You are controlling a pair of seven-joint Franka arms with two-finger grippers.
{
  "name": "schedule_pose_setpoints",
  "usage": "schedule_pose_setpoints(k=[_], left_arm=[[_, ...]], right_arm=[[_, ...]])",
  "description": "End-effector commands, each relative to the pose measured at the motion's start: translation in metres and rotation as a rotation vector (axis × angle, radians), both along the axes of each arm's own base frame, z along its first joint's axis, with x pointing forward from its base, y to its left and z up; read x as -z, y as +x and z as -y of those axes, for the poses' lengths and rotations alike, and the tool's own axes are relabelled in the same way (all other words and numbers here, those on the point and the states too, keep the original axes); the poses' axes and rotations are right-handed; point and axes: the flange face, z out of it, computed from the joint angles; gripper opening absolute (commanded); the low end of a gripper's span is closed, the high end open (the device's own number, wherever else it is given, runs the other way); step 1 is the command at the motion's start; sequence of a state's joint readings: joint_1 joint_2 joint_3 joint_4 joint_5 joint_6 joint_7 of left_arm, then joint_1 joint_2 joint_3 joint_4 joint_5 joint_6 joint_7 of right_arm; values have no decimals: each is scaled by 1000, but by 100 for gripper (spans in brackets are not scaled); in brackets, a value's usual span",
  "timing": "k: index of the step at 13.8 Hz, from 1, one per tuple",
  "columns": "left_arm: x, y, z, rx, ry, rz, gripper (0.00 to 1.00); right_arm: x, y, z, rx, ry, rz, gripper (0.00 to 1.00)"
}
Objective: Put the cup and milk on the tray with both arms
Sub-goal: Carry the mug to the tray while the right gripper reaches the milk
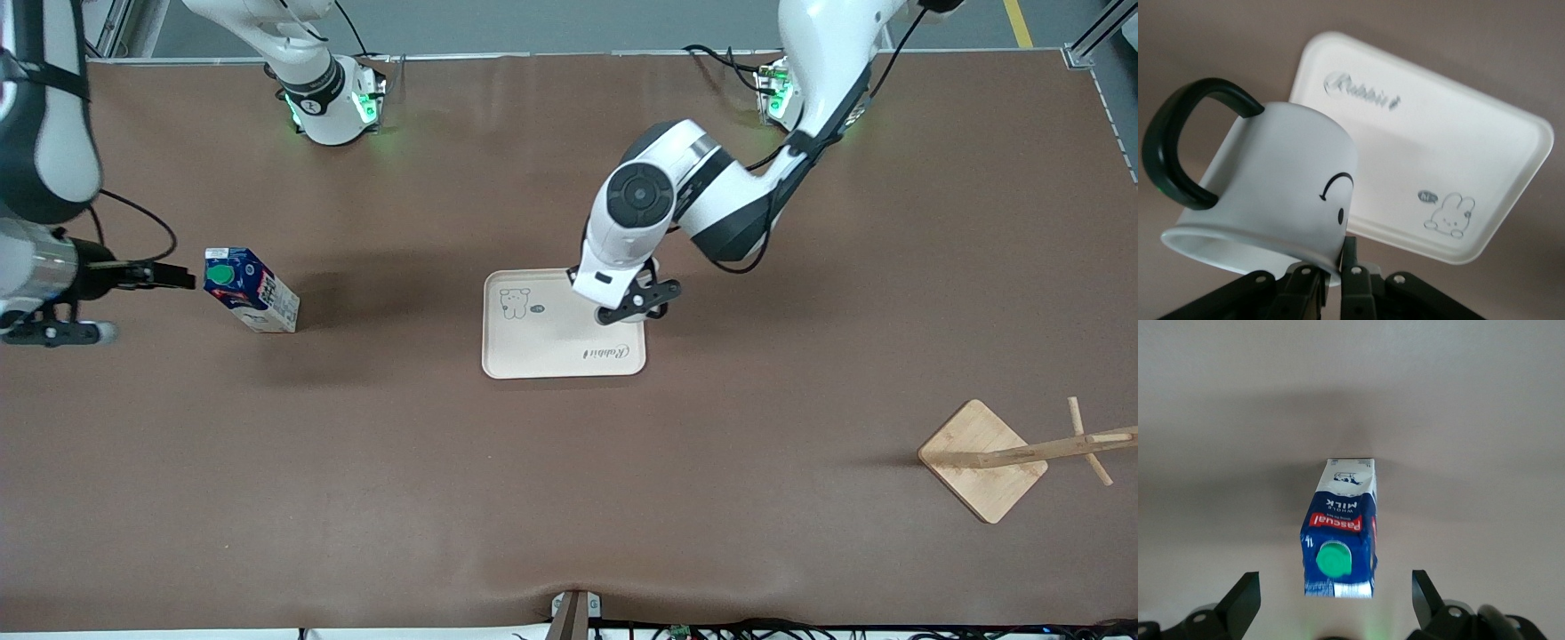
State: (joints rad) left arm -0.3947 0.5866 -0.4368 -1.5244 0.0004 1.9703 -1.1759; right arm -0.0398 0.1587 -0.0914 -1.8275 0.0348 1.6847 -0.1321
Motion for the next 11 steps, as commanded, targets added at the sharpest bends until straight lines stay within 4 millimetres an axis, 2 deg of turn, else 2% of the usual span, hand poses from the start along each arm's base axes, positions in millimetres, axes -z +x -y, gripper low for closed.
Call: schedule_pose_setpoints(k=[1,3,4,6,9,11], left_arm=[[19,-1,11,-30,0,-78,0],[45,-6,18,-51,12,-124,0],[56,-3,20,-95,-15,-184,0],[72,-11,26,-99,-17,-226,0],[81,-10,24,-96,-11,-236,0],[88,-7,23,-100,-7,-242,0]], right_arm=[[17,-31,-13,-16,6,7,100],[36,-45,-35,-9,-13,22,100],[44,-49,-40,-25,-21,23,100],[46,-51,-37,-50,-56,15,100],[45,-51,-32,-104,-127,9,100],[57,-57,-30,-96,-126,2,100]])
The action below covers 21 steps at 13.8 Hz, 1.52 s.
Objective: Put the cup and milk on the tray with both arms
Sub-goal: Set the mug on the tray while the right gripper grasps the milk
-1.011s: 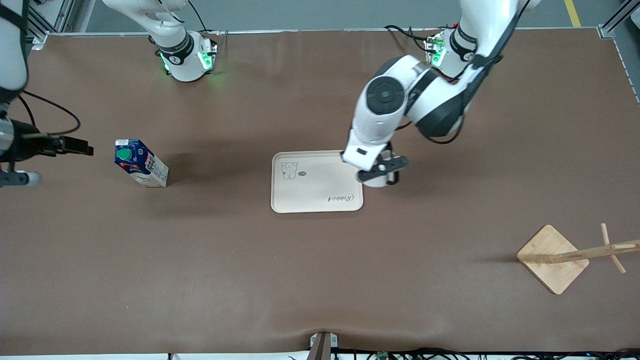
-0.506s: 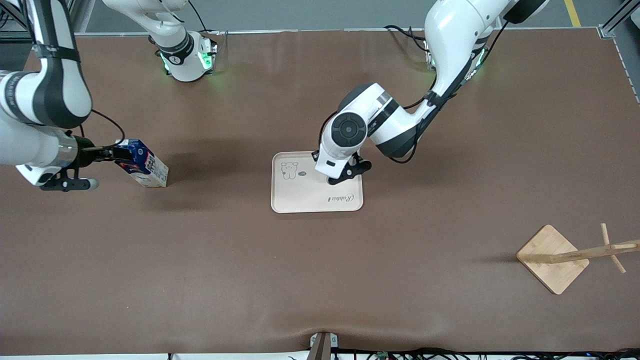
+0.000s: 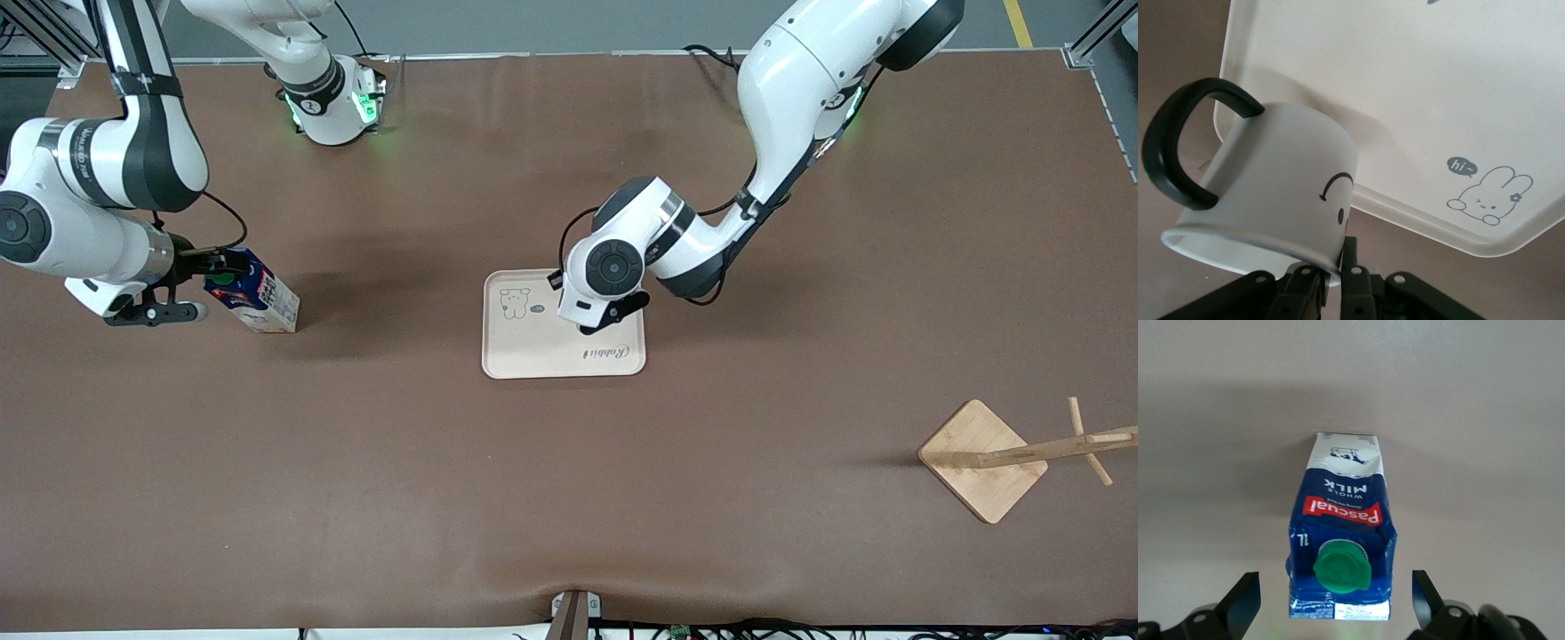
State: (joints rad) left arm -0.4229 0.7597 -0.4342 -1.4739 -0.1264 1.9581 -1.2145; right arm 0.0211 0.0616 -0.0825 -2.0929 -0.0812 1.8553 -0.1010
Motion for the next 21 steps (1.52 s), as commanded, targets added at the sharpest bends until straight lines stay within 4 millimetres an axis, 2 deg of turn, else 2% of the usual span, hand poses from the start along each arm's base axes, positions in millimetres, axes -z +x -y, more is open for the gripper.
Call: schedule_pose_setpoints(k=[1,5,6,8,9,11,12,14,15,16,17,18,19,21], left_arm=[[4,8,4,-18,0,-23,0],[15,15,-5,-12,7,-26,0],[17,15,-6,-10,13,-30,27],[17,13,-8,10,19,-38,100],[13,18,-11,5,19,-31,100],[-4,26,-11,1,10,-19,100],[-19,31,-11,10,13,-27,100],[-51,41,-18,22,22,-31,100],[-64,49,-31,15,42,-13,100],[-87,54,-40,24,67,28,100],[-107,57,-50,41,96,75,100],[-132,68,-70,78,110,125,100],[-150,82,-95,98,100,150,100],[-177,114,-162,122,74,167,100]], right_arm=[[11,-14,0,-3,-25,26,100],[21,-19,2,1,-23,32,100],[25,-19,3,2,-23,32,100],[42,-27,2,-2,-19,49,100],[49,-31,2,-3,-17,54,100],[50,-30,5,12,-13,47,26],[44,-28,6,21,-13,36,4],[12,-14,9,34,-16,-9,0],[-6,-5,5,32,-20,-32,0],[-29,5,2,36,-20,-41,0],[-51,16,-12,46,16,-48,0],[-67,28,-29,52,62,-66,0],[-82,40,-49,54,69,-68,0],[-94,59,-108,89,57,-68,0]])
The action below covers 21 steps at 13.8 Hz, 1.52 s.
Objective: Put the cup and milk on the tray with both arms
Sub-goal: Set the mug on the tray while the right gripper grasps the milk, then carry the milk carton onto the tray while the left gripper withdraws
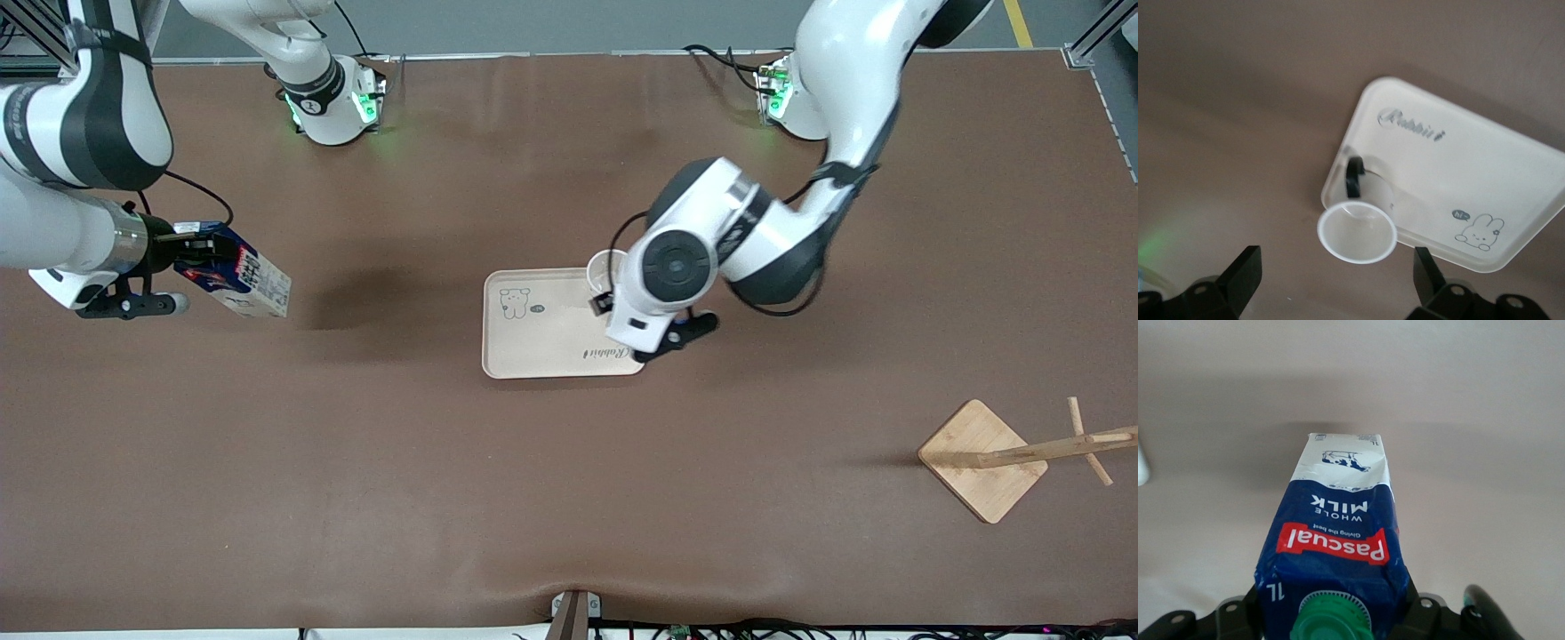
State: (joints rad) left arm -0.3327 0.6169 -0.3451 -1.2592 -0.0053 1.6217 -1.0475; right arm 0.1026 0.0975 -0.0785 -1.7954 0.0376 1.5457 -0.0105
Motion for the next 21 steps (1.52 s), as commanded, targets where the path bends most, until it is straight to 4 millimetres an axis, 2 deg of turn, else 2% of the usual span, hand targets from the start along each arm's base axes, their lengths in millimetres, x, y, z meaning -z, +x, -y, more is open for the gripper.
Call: schedule_pose_setpoints(k=[1,3,4,5,6,8,10,12,13,17,19,20,21], left_arm=[[-39,33,-88,50,-2,36,100],[-62,46,-128,134,98,127,100],[-77,47,-139,194,160,169,100],[-83,49,-151,249,197,176,100],[-89,55,-172,281,217,179,100],[-121,60,-220,314,211,202,100],[-146,60,-268,357,188,204,100],[-166,56,-286,392,184,219,100],[-180,50,-296,370,176,232,100],[-220,24,-311,345,106,247,100],[-239,1,-311,336,90,266,100],[-243,-8,-313,338,77,268,100],[-245,-15,-319,329,74,264,100]], right_arm=[[1,34,-88,64,-11,-26,0],[10,41,-159,118,-22,-31,0],[18,41,-199,135,-28,-35,0],[23,42,-230,165,-22,-38,0],[31,42,-262,187,-12,-50,0],[53,36,-316,194,-10,-78,0],[76,27,-356,147,-11,-65,0],[82,28,-365,142,7,-40,0],[93,27,-369,144,-3,-54,0],[117,31,-382,165,34,-46,0],[125,28,-391,151,37,-38,0],[128,26,-392,149,32,-43,4],[132,24,-393,151,28,-48,16]])
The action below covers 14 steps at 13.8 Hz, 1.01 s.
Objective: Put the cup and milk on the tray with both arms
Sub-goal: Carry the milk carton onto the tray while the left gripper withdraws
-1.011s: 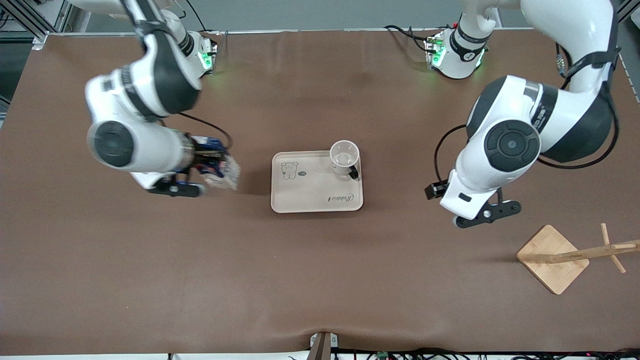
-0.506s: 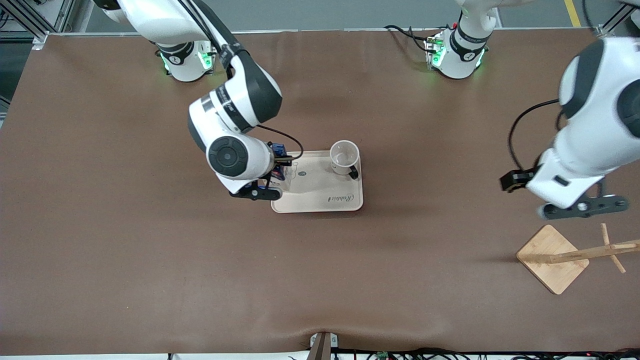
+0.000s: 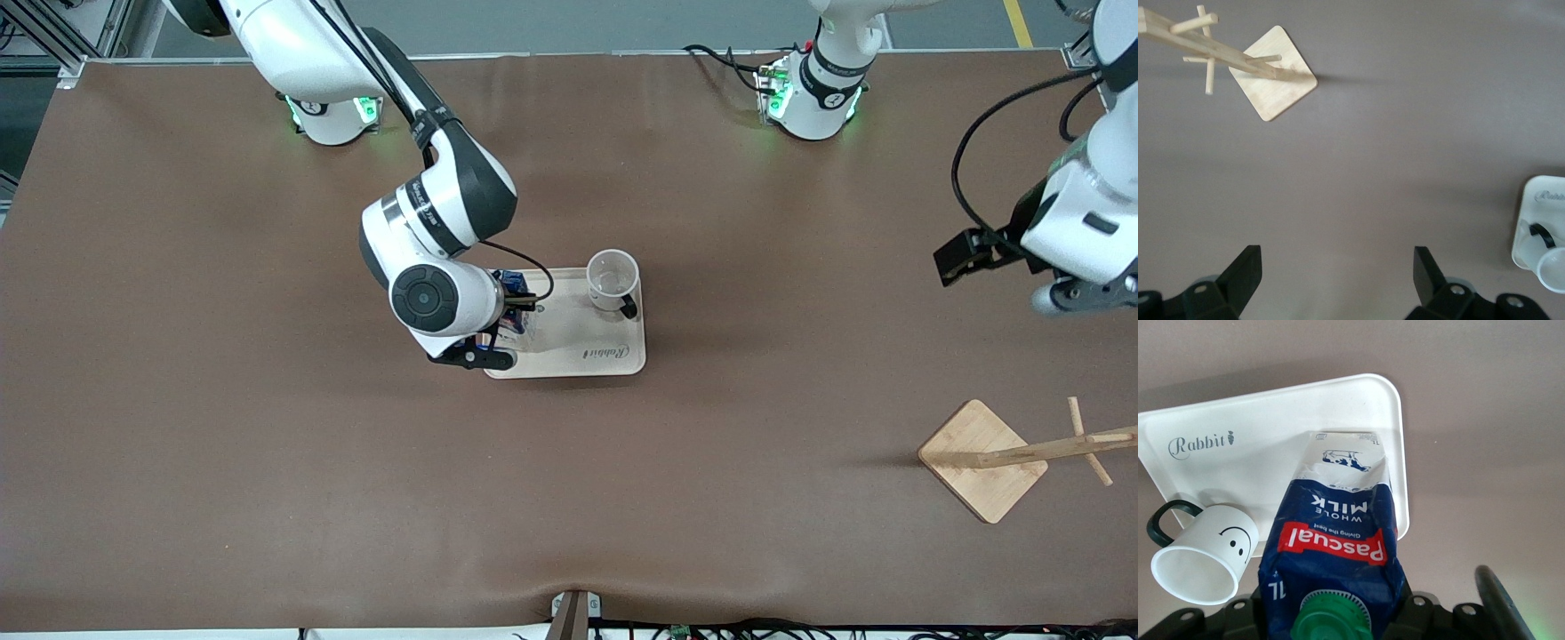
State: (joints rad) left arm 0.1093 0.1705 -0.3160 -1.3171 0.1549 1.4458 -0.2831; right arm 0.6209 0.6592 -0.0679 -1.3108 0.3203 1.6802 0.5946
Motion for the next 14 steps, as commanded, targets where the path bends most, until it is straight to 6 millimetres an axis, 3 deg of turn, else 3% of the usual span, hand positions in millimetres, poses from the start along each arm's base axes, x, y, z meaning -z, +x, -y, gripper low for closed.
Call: schedule_pose_setpoints(k=[1,2,5,7,9,12,14], left_arm=[[-6,-32,-4,13,-16,-13,100],[-10,-37,-13,-5,-29,-12,100],[-12,-50,-20,10,-58,-15,100],[-14,-55,-23,19,-59,4,100],[-15,-60,-14,42,-58,24,100],[-17,-67,-17,34,-71,51,100],[-18,-64,-16,34,-101,52,100]], right_arm=[[8,1,-8,7,3,-11,41],[9,0,-8,7,-4,-10,99],[9,-3,-13,-15,-11,-3,100],[-2,2,-10,-11,1,14,100],[-28,12,-7,-5,23,50,100],[-61,20,1,3,40,77,100],[-109,32,25,31,44,121,100]])
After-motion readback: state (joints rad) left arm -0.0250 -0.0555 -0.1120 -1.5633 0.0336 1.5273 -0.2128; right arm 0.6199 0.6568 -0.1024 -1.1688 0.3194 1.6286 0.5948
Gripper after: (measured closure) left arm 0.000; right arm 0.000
